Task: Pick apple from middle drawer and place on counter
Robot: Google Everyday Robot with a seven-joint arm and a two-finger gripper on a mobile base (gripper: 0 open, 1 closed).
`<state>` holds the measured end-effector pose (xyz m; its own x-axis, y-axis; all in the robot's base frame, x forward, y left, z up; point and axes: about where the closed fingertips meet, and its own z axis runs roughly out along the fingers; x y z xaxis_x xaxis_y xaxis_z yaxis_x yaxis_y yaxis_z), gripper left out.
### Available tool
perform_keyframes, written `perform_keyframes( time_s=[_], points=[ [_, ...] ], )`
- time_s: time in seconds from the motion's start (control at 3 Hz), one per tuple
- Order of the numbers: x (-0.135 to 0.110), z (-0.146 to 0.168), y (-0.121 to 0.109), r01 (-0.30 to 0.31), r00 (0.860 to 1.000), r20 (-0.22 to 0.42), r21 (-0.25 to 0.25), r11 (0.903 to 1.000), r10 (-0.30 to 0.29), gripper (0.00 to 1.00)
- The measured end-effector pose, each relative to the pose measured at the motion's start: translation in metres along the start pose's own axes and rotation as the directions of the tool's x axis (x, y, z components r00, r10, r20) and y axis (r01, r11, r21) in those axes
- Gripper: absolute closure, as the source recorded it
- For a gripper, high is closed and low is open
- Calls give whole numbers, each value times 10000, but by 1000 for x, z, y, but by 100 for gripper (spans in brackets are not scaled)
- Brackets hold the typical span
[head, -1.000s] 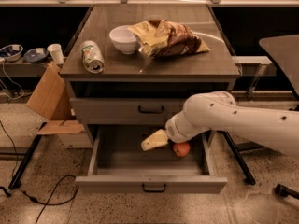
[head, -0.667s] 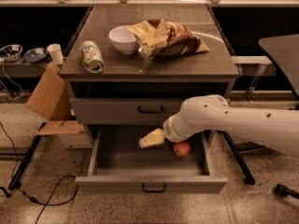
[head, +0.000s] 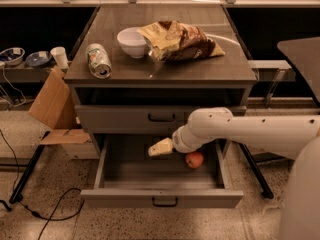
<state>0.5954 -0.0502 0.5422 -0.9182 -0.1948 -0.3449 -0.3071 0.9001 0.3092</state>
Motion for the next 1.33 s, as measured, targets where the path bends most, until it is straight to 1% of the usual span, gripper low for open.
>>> perform_keyframes(
  time_s=[0.33,0.67,1.0,1.33],
  points=[
    [6,22,-17,-584,9983,-83,1,9983,584,0],
    [17,38,-32,-1050,9945,-66,-22,9945,1050,0],
    [28,55,-52,-1572,9872,253,-77,9875,1574,0],
    [28,55,-52,-1573,9872,253,-77,9875,1574,0]
  ],
)
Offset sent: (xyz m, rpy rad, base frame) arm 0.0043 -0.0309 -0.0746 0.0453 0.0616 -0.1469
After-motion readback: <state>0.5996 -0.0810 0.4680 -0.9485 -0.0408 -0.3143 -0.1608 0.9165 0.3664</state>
